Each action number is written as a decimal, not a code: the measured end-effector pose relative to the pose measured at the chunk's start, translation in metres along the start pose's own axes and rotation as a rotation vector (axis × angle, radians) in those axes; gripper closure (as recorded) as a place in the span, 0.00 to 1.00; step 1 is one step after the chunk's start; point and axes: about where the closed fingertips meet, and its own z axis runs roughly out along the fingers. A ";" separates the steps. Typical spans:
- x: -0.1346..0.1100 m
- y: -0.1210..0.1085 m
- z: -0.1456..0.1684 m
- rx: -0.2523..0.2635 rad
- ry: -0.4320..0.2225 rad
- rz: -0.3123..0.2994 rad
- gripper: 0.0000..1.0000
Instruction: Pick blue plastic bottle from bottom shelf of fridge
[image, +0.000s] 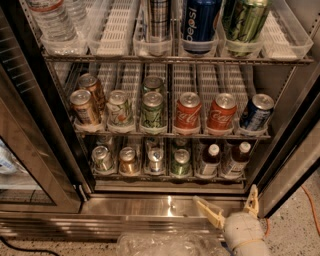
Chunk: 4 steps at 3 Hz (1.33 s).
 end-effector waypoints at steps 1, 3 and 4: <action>0.015 -0.009 0.012 0.011 -0.010 0.022 0.00; 0.047 -0.047 0.026 0.088 -0.062 0.034 0.00; 0.047 -0.047 0.026 0.088 -0.062 0.034 0.00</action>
Offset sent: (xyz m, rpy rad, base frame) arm 0.0332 -0.0340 -0.0496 0.0343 -0.0203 -0.0727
